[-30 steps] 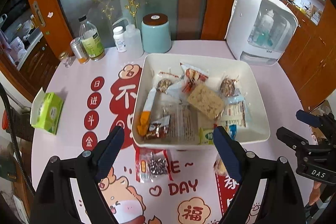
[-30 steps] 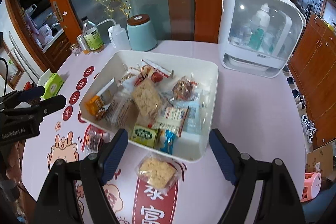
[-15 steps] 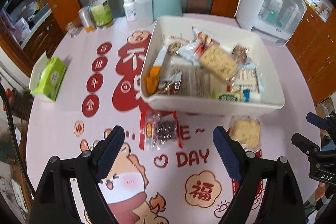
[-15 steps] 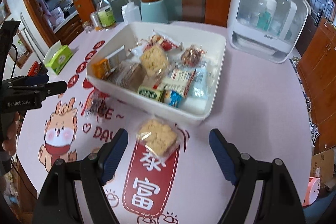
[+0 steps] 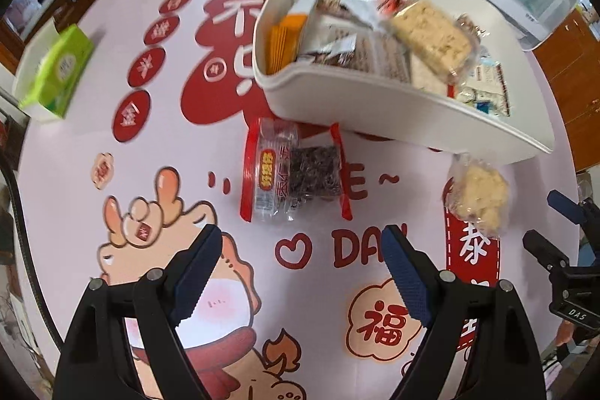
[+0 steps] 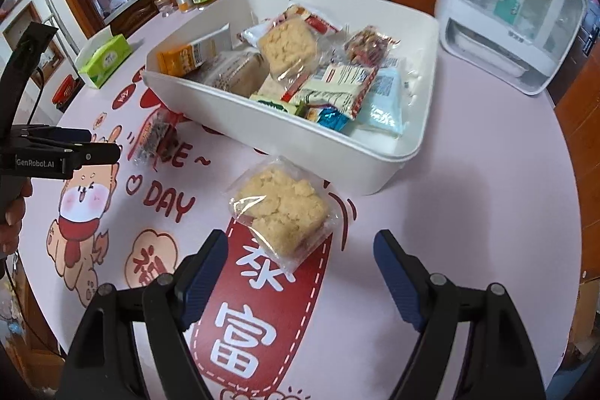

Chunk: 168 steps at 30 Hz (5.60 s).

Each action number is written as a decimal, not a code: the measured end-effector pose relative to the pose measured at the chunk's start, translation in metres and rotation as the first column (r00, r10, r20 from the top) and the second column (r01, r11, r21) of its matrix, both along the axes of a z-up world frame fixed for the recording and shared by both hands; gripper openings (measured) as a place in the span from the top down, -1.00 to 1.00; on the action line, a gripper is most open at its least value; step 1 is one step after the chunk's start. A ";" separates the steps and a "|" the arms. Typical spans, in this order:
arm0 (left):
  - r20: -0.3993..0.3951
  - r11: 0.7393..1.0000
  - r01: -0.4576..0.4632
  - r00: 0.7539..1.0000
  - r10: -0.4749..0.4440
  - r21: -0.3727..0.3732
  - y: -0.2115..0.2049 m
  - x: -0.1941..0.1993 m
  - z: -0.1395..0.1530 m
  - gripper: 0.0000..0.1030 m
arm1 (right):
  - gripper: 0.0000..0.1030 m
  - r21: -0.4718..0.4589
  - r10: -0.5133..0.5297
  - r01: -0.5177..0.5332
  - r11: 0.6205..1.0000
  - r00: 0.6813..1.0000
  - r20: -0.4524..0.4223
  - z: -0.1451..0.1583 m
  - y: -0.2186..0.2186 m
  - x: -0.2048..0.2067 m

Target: Organize snacks

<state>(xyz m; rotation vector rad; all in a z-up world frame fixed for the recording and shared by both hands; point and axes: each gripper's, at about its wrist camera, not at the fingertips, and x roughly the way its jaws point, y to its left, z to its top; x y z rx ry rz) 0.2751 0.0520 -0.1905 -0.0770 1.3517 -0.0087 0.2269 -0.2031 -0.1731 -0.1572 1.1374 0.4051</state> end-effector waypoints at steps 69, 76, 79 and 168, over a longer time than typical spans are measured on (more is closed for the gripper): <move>0.328 0.978 0.206 0.923 -0.202 0.024 -0.063 -0.025 0.113 0.69 | -0.23 0.111 0.012 -0.024 0.994 0.994 0.105 0.074 0.034 0.002; 0.417 0.970 0.222 0.876 -0.242 0.096 -0.069 0.011 0.175 0.69 | -0.23 0.124 -0.093 0.069 0.990 0.975 0.201 0.145 0.021 0.042; 0.429 0.968 0.217 0.868 -0.251 0.128 -0.071 0.026 0.192 0.69 | -0.23 0.129 -0.141 0.112 0.985 0.959 0.246 0.179 0.016 0.060; 0.404 0.992 0.046 0.910 -0.091 0.120 -0.041 -0.175 0.198 -0.93 | -0.78 0.093 -0.285 0.273 0.958 0.944 0.166 0.164 0.029 -0.128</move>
